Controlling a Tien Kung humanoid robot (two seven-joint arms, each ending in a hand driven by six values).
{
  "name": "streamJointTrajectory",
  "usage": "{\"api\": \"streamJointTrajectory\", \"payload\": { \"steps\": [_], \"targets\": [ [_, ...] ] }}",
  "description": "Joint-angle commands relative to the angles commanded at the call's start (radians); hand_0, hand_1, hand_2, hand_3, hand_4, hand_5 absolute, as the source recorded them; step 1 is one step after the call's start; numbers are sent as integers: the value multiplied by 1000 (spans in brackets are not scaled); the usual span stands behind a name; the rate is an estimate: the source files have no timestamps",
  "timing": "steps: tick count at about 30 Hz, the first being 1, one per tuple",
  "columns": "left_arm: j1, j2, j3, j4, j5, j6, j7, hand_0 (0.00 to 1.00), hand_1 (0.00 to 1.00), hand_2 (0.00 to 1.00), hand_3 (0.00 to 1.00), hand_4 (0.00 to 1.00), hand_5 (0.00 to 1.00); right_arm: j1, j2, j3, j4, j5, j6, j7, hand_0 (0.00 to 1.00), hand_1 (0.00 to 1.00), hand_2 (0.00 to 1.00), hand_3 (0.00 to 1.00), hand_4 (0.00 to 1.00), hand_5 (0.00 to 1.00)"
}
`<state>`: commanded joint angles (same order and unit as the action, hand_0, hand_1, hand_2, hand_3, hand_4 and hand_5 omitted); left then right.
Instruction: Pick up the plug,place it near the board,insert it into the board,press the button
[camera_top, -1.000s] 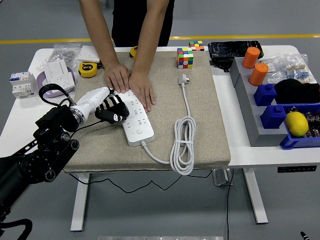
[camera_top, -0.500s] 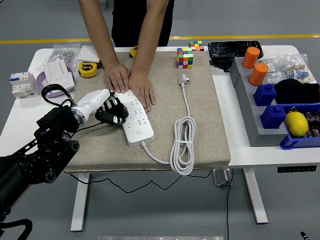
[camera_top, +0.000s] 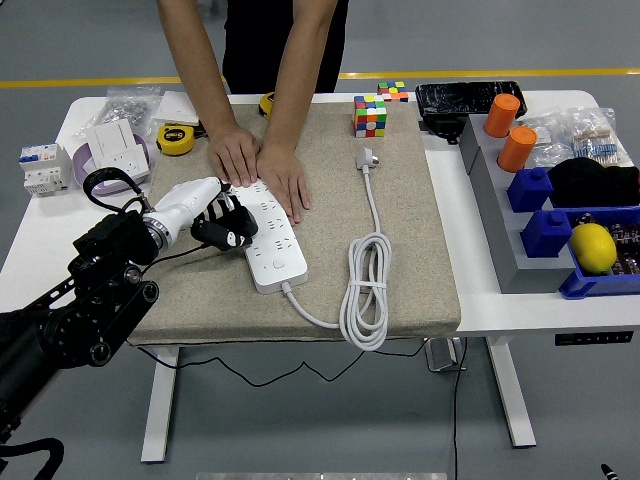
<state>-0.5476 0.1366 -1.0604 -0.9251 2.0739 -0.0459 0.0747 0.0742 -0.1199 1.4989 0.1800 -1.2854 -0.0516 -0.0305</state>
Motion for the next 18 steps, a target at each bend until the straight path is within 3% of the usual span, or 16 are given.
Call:
{"api": "streamJointTrajectory", "payload": {
  "steps": [3,4,18],
  "targets": [
    [2,0,-2,-2,-1,-1,-1,265,181,221,298,641,169,0,0,-2,0,1,0,0,834,764,749,774,998,925],
    [3,0,-3,-3,-2,0,-2,261,171,200,260,626,221,-1,0,-2,0,1,0,0,833,764,749,773,998,925],
    [25,9,-38,-39,-35,-3,-15,262,167,202,252,646,201,-2,1,1,0,2,0,1,833,764,749,773,998,926]
  ]
}}
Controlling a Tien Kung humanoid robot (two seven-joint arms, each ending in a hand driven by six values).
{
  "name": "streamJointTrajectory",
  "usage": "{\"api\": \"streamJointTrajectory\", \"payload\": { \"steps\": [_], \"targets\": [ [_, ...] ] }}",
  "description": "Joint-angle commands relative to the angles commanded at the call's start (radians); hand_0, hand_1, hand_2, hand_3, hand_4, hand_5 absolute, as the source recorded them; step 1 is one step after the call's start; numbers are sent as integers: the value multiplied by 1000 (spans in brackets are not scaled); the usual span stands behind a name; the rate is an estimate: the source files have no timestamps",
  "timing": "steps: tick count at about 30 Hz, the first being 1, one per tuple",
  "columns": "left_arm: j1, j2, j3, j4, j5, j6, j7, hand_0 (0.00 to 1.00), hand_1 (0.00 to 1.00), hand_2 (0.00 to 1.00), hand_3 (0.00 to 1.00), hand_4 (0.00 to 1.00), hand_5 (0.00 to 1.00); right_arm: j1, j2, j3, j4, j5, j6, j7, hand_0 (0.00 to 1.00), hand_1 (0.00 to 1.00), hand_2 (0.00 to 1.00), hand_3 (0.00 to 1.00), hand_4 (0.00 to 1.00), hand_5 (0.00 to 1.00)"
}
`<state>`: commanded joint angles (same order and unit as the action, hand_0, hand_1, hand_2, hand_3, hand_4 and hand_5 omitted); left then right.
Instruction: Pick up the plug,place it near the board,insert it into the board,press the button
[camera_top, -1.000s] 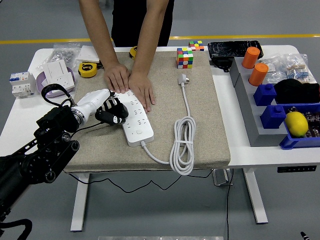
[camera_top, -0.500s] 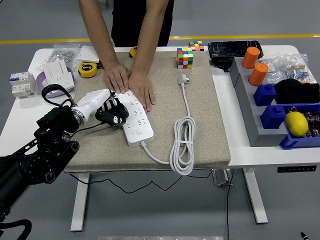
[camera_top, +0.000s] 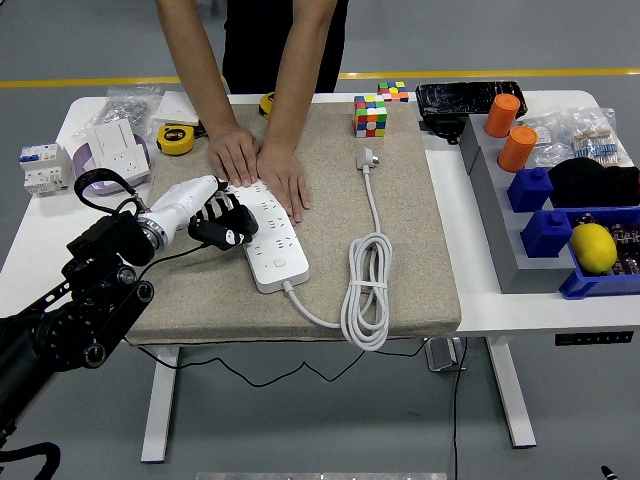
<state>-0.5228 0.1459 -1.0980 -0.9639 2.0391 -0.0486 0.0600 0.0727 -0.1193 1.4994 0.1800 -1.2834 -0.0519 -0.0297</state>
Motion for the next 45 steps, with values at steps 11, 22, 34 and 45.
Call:
{"api": "streamJointTrajectory", "payload": {
  "steps": [11,22,34,45],
  "targets": [
    [45,31,-98,-100,-3,-22,3,265,160,197,237,619,219,-2,3,5,0,4,-1,1,832,764,749,774,998,927],
    [91,124,-97,-67,-59,-18,-1,288,244,244,284,644,258,-3,3,10,0,9,-3,0,832,764,748,773,998,927],
    [95,109,-70,-58,-156,-86,-28,491,640,595,567,998,550,-3,4,10,0,8,-2,1,832,764,748,773,998,932],
    [108,111,-80,-57,-138,-122,-21,752,847,763,731,998,641,-2,2,8,0,9,-1,3,834,764,748,773,998,930]
  ]
}}
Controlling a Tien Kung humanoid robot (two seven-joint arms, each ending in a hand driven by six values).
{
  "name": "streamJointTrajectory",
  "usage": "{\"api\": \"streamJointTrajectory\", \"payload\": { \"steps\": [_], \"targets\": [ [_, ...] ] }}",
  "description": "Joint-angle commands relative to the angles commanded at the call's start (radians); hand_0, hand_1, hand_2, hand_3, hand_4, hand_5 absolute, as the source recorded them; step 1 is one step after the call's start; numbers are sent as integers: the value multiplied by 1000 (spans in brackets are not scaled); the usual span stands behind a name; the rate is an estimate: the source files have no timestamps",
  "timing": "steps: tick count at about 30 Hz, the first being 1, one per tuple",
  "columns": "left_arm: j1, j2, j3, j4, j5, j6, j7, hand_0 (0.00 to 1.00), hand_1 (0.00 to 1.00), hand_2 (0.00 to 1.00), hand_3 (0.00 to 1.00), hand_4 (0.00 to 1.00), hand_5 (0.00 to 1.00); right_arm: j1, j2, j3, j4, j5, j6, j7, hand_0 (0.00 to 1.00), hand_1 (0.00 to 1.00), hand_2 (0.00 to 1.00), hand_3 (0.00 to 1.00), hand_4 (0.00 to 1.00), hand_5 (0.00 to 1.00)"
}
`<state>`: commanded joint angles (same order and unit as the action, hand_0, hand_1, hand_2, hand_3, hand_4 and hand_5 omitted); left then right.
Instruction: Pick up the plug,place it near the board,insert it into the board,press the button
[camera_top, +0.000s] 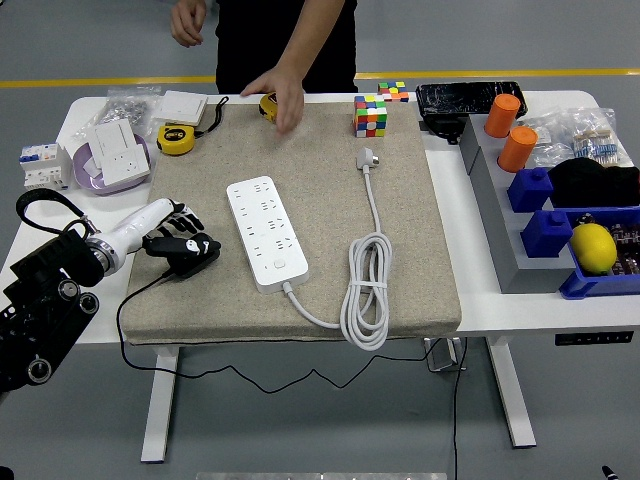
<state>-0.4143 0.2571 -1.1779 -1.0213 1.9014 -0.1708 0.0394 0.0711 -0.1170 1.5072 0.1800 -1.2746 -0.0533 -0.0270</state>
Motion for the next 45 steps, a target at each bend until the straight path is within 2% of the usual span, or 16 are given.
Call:
{"api": "streamJointTrajectory", "payload": {
  "steps": [1,6,7,12,13,15,18,23,25,29,33,36,37,42,43,45],
  "targets": [
    [2,1,-3,-4,-2,0,-1,861,961,862,838,998,776,0,0,0,0,0,0,0,832,764,749,773,998,930],
    [22,-6,-48,-51,-28,20,-6,861,961,862,838,998,776,-2,2,2,0,-2,0,-1,832,764,749,773,998,930],
    [29,-11,-63,-65,-46,46,-14,857,946,847,833,998,982,-3,2,2,0,-2,0,-1,833,764,748,773,998,929],
    [82,-61,-195,-171,-183,234,-106,857,946,847,833,998,982,-5,4,6,0,-6,-1,-2,833,764,748,773,998,929],
    [96,-73,-223,-196,-216,263,-122,793,885,820,810,998,969,-6,5,6,0,-6,-1,-2,831,764,748,773,998,920],
    [128,-102,-288,-247,-299,307,-147,793,885,820,810,998,969,-6,6,8,0,-8,-1,-2,831,764,748,773,998,920],
    [175,-142,-371,-318,-425,319,-165,793,885,820,810,998,969,-7,8,9,0,-9,0,-1,831,764,748,773,998,920],
    [260,-204,-486,-408,-620,278,-163,764,867,833,824,998,949,-7,10,14,0,-13,0,-1,834,764,748,772,998,918],
    [297,-217,-516,-429,-704,261,-158,805,881,861,849,998,958,-6,11,15,0,-13,-1,-1,834,765,748,772,998,916],
    [385,-229,-541,-429,-835,238,-144,805,881,861,849,998,958,-7,13,6,0,-6,0,0,834,765,748,772,998,916],
    [441,-244,-568,-418,-796,234,-121,811,884,855,850,998,955,-8,16,0,0,-1,1,0,836,764,748,773,998,915],
    [460,-257,-612,-414,-706,260,-102,811,884,855,850,998,955,-6,14,-3,0,-2,1,1,836,764,748,773,998,915],
    [463,-257,-623,-414,-661,267,-97,794,867,841,842,998,699,-5,13,-5,0,-2,2,1,835,764,748,773,998,913],
    [479,-257,-642,-412,-465,289,-80,794,867,841,842,998,699,1,9,-10,0,4,1,3,835,764,748,773,998,913],
    [478,-257,-645,-409,-420,293,-74,759,838,820,833,998,597,1,10,-10,0,4,1,3,834,764,748,773,998,914],
    [475,-257,-654,-405,-335,299,-67,759,838,820,833,998,597,0,11,-10,0,4,1,3,834,764,748,773,998,914]
  ]
}}
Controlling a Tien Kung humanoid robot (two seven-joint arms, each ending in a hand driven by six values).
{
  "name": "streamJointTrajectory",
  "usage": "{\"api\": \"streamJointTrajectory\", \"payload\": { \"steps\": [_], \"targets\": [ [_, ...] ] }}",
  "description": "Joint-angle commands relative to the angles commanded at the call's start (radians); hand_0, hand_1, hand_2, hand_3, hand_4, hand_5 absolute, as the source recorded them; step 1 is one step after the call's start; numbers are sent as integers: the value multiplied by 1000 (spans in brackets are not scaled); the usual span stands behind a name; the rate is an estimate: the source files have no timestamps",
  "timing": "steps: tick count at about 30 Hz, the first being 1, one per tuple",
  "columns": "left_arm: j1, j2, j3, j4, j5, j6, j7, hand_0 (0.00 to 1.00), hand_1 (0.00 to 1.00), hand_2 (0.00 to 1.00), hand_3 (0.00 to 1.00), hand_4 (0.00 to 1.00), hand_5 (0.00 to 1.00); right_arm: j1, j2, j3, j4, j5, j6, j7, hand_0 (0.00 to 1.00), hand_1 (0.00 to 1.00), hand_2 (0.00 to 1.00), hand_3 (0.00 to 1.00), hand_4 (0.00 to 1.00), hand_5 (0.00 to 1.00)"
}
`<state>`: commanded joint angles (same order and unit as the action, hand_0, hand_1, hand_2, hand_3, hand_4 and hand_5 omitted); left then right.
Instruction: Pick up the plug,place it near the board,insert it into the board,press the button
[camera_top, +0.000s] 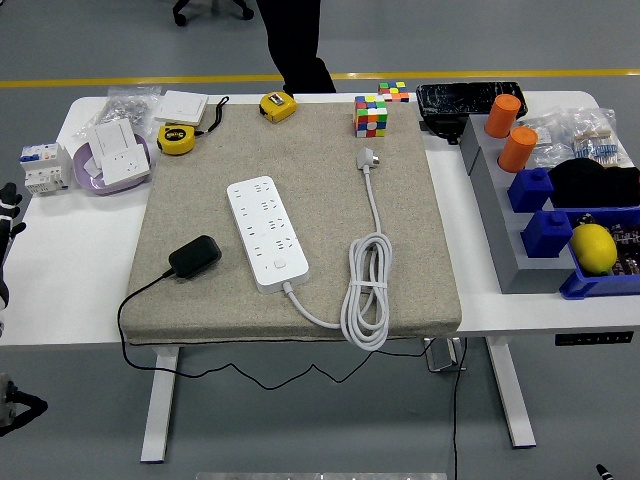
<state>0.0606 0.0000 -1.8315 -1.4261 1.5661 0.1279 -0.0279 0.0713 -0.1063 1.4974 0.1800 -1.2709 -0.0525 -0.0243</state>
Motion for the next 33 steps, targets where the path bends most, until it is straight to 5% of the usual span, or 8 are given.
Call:
{"api": "streamJointTrajectory", "payload": {
  "steps": [5,21,33],
  "targets": [
    [-8,0,0,3,177,-21,21,724,818,799,822,998,563,-1,3,-4,0,1,1,0,835,764,748,773,998,916],
    [-7,0,19,5,222,-97,71,682,741,719,770,998,561,-3,3,-8,0,-8,2,-5,835,764,748,773,998,917],
    [-6,0,25,4,234,-108,82,667,708,690,746,987,563,-7,3,-8,0,-7,1,-6,833,764,749,773,998,931]
  ]
}}
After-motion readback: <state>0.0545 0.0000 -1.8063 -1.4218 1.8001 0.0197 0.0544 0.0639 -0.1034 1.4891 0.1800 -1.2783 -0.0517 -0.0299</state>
